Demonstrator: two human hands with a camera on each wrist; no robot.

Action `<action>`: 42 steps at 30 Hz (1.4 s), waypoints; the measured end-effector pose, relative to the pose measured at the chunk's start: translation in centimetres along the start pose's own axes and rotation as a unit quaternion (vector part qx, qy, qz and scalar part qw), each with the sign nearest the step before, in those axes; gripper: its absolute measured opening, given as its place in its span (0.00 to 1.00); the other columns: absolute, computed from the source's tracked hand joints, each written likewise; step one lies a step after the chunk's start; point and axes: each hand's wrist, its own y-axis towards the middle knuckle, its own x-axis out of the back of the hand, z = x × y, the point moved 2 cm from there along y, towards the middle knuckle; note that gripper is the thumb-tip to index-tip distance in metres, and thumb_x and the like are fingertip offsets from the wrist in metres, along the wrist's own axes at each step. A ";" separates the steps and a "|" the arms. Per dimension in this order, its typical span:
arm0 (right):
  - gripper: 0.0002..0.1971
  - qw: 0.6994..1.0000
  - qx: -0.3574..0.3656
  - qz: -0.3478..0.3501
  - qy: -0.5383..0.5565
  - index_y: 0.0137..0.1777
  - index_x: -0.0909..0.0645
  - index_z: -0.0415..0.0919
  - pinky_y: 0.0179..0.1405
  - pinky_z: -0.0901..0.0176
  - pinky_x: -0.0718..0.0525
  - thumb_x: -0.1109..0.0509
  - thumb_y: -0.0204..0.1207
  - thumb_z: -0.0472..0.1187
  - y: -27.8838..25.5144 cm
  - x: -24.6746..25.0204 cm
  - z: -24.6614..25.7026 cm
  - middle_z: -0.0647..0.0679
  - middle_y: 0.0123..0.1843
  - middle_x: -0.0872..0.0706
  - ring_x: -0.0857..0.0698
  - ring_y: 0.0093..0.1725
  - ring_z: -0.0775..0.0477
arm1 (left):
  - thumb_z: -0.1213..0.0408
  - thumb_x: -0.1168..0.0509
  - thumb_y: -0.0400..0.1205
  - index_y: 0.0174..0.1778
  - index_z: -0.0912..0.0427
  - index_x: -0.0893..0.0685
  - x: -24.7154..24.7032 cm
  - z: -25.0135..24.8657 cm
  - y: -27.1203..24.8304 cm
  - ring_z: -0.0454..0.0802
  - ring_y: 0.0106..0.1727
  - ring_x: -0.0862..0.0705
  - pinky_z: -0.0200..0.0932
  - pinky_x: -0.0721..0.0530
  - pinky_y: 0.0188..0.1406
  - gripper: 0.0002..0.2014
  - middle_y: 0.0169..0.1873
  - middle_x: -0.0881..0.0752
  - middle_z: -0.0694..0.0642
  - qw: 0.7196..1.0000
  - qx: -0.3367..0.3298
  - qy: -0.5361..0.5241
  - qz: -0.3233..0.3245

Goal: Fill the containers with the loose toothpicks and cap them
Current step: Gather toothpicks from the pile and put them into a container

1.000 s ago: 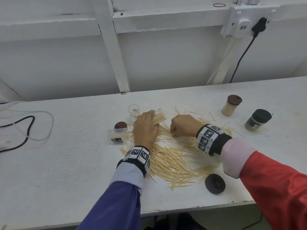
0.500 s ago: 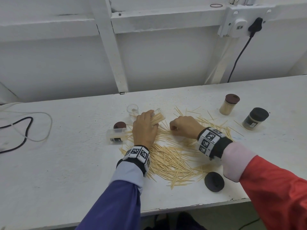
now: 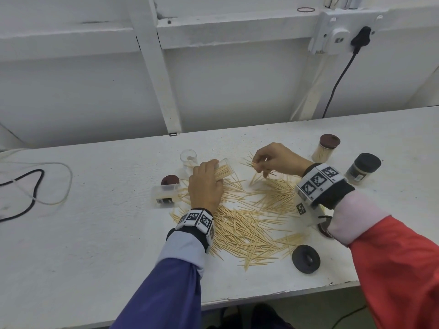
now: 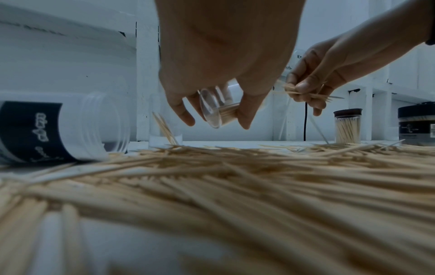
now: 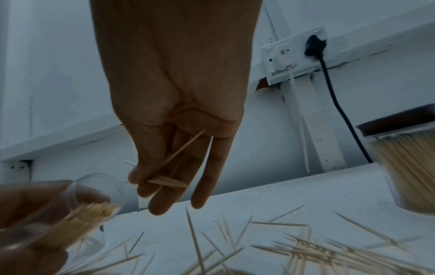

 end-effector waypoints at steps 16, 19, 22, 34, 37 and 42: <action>0.05 1.000 0.010 0.014 0.023 0.47 0.16 0.37 0.23 0.61 0.16 0.24 0.74 0.31 1.6 -1.3 3.3 0.41 0.37 0.11 0.12 0.26 0.49 | 0.59 0.30 0.79 0.74 0.57 0.27 -0.6 -0.7 -0.1 0.53 0.63 0.23 0.52 0.22 0.60 0.27 0.64 0.19 0.52 0.992 -0.049 -0.073 0.094; 0.12 0.996 -0.023 -0.001 0.091 0.52 0.19 0.34 0.23 0.62 0.19 0.21 0.71 0.31 1.8 -1.1 3.1 0.38 0.38 0.10 0.12 0.28 0.47 | 0.58 0.29 0.79 0.73 0.57 0.27 -0.5 -0.8 -0.2 0.52 0.62 0.22 0.53 0.21 0.59 0.26 0.63 0.19 0.51 0.991 -0.049 -0.085 0.089; 0.17 0.987 -0.049 0.018 0.153 0.57 0.23 0.34 0.26 0.63 0.18 0.22 0.72 0.30 1.9 -0.9 3.0 0.36 0.42 0.09 0.12 0.32 0.47 | 0.58 0.29 0.79 0.73 0.57 0.27 -0.4 -0.8 -0.2 0.53 0.62 0.22 0.53 0.21 0.59 0.27 0.63 0.19 0.52 0.992 -0.045 -0.082 0.088; 0.11 0.993 -0.044 0.017 0.112 0.48 0.11 0.33 0.44 0.61 0.12 0.21 0.66 0.24 2.0 -0.2 3.0 0.41 0.42 0.09 0.10 0.40 0.49 | 0.58 0.29 0.79 0.76 0.58 0.29 -0.3 -0.9 -0.2 0.52 0.65 0.23 0.50 0.22 0.62 0.29 0.66 0.20 0.53 0.990 -0.041 -0.094 0.097; 0.06 0.996 -0.033 -0.040 0.077 0.42 0.10 0.34 0.41 0.63 0.12 0.19 0.66 0.27 2.1 -0.2 3.3 0.41 0.37 0.09 0.09 0.36 0.50 | 0.58 0.28 0.79 0.76 0.57 0.29 -0.5 -1.0 -0.3 0.50 0.65 0.23 0.48 0.22 0.62 0.30 0.65 0.20 0.53 0.986 -0.042 -0.117 0.112; 0.05 0.995 0.027 -0.078 0.048 0.41 0.10 0.33 0.27 0.67 0.16 0.19 0.67 0.28 2.3 -0.7 4.0 0.45 0.32 0.11 0.14 0.26 0.59 | 0.56 0.28 0.79 0.77 0.57 0.30 -0.5 -0.9 -0.3 0.50 0.64 0.22 0.48 0.22 0.62 0.31 0.65 0.20 0.54 0.982 -0.025 -0.148 0.115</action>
